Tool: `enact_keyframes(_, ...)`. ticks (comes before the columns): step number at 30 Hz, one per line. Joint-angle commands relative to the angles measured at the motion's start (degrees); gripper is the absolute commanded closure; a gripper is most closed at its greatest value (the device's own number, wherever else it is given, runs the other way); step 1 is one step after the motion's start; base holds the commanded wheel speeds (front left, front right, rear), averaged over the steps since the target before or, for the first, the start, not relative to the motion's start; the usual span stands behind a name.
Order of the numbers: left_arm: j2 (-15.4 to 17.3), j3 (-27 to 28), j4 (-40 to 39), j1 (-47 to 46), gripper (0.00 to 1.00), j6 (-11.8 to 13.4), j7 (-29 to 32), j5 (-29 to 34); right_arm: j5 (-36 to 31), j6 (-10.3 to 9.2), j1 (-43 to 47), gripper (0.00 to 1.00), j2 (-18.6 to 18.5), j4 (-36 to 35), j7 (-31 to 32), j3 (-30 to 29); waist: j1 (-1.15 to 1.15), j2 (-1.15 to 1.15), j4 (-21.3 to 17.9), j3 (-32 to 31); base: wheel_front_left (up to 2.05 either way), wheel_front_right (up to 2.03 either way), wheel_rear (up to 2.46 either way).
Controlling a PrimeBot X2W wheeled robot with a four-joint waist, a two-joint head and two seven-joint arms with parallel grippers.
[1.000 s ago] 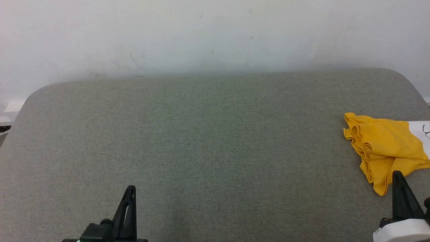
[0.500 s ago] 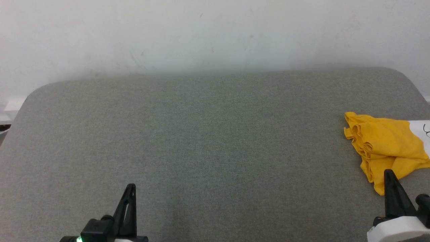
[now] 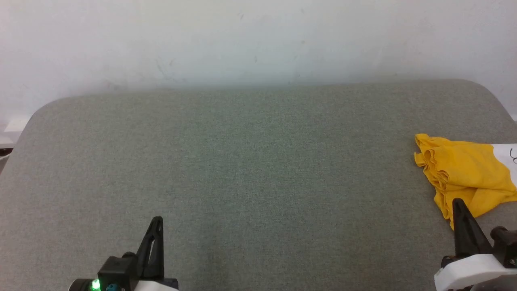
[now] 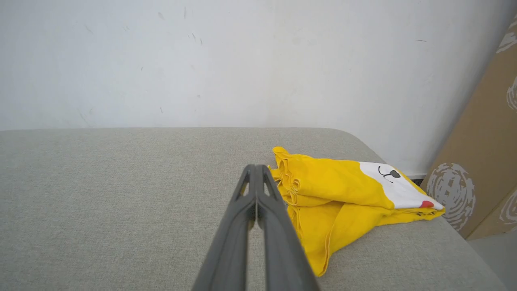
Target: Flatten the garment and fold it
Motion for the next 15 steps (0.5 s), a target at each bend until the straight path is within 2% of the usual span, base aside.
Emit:
enact_keyframes(1,-0.3,0.3,0.2,-1.4,1.0,-0.2,0.3,0.8,-0.5,-0.04,-0.8,1.0,0.1,-0.3,0.3,0.5,0.0,0.0,0.0,0.0,0.0,0.0,0.0)
enact_keyframes(15,-0.6,0.7,0.5,-2.8,1.0,-0.2,2.0,1.4,-0.7,-0.05,-1.5,1.0,0.1,-1.0,1.8,2.3,-0.01,0.0,0.0,0.3,0.0,0.0,0.0)
